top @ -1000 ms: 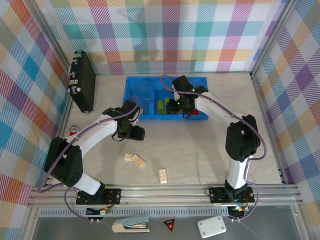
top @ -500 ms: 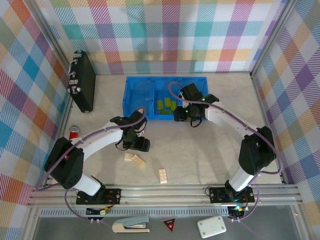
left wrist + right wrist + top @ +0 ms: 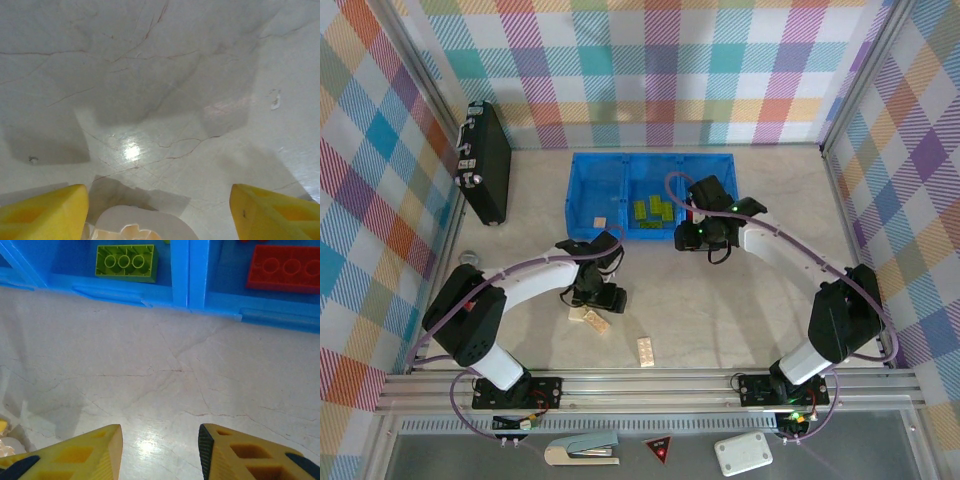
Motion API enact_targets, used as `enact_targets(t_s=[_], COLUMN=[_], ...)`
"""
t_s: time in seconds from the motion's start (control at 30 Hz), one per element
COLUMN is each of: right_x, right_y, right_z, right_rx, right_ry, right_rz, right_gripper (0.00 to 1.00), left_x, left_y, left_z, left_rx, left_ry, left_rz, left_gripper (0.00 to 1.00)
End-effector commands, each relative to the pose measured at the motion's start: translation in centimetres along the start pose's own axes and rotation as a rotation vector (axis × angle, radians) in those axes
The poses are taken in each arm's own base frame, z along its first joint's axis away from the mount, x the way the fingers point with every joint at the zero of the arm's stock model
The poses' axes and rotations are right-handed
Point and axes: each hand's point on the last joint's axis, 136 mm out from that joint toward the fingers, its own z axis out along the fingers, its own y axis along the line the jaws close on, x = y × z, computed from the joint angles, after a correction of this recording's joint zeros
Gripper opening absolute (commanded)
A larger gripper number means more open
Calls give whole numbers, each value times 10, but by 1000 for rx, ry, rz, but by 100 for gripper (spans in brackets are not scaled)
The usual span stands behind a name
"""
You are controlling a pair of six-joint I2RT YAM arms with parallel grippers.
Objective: Sort the legos into containers by color
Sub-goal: Pick up the lego from the middle-left of the table.
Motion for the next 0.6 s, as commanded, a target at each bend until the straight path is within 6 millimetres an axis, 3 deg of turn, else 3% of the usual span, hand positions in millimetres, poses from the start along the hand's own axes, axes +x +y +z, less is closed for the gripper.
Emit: enact_targets(t_s=[0.0,0.57], right_x=[-1,1], right_y=[-3,-2], right_z=[-7,-7], right_rx=[1,-3], right_ry=[-27,-17], right_rz=[21,17], right_gripper=[46,46], left_x=[19,51], left_y=[7,2], left_z=[4,2], left_rx=[-60,-115], left_ry=[50,87], left_rz=[6,-5], left_gripper=[76,77])
